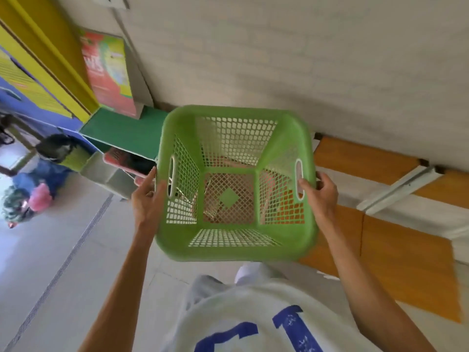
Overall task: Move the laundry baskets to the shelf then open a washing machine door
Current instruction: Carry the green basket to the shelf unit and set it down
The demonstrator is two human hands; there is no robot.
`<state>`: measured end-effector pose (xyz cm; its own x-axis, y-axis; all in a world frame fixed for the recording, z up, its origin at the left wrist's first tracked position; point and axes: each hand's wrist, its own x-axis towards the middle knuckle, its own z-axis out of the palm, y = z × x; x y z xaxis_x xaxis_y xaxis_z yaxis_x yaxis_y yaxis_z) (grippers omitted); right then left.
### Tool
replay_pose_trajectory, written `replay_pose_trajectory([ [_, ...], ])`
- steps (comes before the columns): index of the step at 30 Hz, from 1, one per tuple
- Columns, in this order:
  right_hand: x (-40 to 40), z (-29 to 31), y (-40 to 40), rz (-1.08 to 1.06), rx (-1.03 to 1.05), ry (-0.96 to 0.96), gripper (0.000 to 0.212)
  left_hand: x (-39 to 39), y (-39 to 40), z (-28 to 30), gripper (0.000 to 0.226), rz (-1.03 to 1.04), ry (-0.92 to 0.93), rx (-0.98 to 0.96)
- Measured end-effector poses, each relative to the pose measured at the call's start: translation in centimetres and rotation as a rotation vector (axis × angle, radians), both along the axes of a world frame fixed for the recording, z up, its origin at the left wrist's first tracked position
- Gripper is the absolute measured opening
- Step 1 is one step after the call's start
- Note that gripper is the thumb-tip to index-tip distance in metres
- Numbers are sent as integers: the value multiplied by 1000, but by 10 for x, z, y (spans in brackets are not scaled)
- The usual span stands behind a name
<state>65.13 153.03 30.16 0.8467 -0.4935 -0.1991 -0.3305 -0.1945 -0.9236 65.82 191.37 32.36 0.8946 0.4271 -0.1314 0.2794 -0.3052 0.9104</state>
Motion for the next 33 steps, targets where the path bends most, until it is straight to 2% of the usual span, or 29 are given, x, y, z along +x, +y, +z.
replay_pose_trajectory([
  [5, 29, -6, 11, -16, 3, 102, 29, 78, 17, -18, 54, -106, 35, -4],
  [9, 44, -17, 19, -6, 22, 207, 38, 132, 26, -35, 54, -232, 81, 63],
  [16, 56, -41, 41, -47, 44, 356, 33, 204, 50, -75, 55, -464, 266, 12],
  [26, 82, -76, 75, 23, -53, 486, 36, 247, 73, -122, 60, -594, 518, -65],
  [28, 89, -91, 74, 29, -61, 541, 37, 251, 71, -139, 54, -617, 573, -54],
  [33, 114, -146, 68, 50, -50, 652, 41, 260, 64, -197, 62, -628, 714, -65],
])
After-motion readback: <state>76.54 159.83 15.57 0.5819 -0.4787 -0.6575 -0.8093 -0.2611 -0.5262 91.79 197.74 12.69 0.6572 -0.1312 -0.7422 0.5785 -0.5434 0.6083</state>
